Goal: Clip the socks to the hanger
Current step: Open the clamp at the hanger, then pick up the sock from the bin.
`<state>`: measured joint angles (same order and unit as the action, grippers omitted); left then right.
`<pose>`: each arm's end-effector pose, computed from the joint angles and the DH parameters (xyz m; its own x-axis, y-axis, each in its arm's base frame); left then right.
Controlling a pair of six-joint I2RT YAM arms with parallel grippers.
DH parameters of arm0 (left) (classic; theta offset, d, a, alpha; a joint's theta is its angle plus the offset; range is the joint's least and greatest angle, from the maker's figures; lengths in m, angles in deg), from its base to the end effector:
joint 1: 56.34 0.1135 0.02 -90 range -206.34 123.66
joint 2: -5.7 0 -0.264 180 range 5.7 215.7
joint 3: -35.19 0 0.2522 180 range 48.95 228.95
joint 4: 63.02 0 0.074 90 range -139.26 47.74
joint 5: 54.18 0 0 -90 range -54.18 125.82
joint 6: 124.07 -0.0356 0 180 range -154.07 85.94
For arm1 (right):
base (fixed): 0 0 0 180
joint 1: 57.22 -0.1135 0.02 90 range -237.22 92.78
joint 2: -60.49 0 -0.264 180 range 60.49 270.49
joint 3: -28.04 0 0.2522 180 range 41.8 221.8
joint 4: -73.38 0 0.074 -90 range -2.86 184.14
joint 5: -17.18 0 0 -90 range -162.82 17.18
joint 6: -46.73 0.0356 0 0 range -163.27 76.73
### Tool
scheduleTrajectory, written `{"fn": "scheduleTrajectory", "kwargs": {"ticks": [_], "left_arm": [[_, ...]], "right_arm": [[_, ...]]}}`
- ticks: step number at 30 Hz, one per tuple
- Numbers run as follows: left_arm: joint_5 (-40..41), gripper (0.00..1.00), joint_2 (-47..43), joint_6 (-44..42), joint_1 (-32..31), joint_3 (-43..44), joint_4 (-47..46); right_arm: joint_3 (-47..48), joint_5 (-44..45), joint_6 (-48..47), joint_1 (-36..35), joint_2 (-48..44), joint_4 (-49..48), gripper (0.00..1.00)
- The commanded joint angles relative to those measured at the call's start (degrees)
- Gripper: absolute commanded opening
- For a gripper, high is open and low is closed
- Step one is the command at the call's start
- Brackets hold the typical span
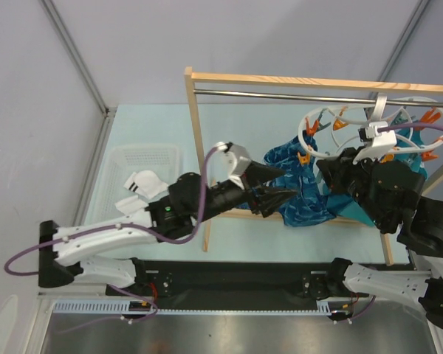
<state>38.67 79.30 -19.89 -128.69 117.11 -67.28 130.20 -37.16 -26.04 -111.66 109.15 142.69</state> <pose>0.0932 -0.2872 0.4271 -0.1655 -0.2867 -0.9436 0.9247 0.2876 -0.2496 0.0719 0.0649 0.4864 -0.2505 0.0634 -0.9660 -0.2728 0.9528 0.1333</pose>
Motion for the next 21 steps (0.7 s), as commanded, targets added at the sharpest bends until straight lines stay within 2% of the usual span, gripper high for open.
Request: {"fn": "scheduleTrajectory", "kwargs": {"ticks": [1,6,9,10,12,13,15,16,18,19,21], "left_arm": [[2.3,0.66,-8.5,0.7,0.5,-2.8,5.2],[7.9,0.63,-20.8,4.5,5.4,-9.5,15.9],[11.0,0.59,-28.5,9.2,11.7,-15.6,25.9],[11.3,0.59,-30.6,10.9,16.4,-18.6,28.0],[11.6,0.59,-35.5,14.9,21.4,-21.1,33.5],[11.5,0.59,-36.7,15.8,26.4,-22.9,35.1],[11.0,0.60,-38.0,17.2,32.1,-23.7,38.8],[9.4,0.62,-37.9,16.9,38.3,-23.8,41.8],[6.3,0.69,-36.3,16.7,45.3,-23.4,44.8],[2.0,0.71,-33.4,16.6,52.6,-23.6,45.3],[-2.0,0.75,-29.7,17.1,59.2,-23.4,46.6]], "right_arm": [[-0.2,1.5,0.1,-0.1,-1.2,-1.5,0.00],[-1.0,1.2,0.0,-0.1,-2.3,-1.8,0.00],[-2.0,0.7,-0.1,-0.1,-2.9,-2.5,0.00],[-2.2,0.6,0.0,-0.1,-3.0,-2.5,0.00],[-2.4,0.2,0.1,-0.1,-3.0,-2.4,0.00],[-2.4,0.1,0.2,-0.1,-3.0,-2.3,0.00],[-2.4,-0.1,0.1,-0.1,-3.6,-2.4,0.00],[-2.5,-0.1,0.1,-0.1,-3.8,-2.3,0.00],[-2.4,0.0,0.1,-0.1,-4.0,-2.1,0.00],[-2.3,-0.1,0.1,-0.1,-4.0,-1.9,0.00],[-2.3,0.0,0.2,-0.1,-4.1,-1.8,0.00]]}}
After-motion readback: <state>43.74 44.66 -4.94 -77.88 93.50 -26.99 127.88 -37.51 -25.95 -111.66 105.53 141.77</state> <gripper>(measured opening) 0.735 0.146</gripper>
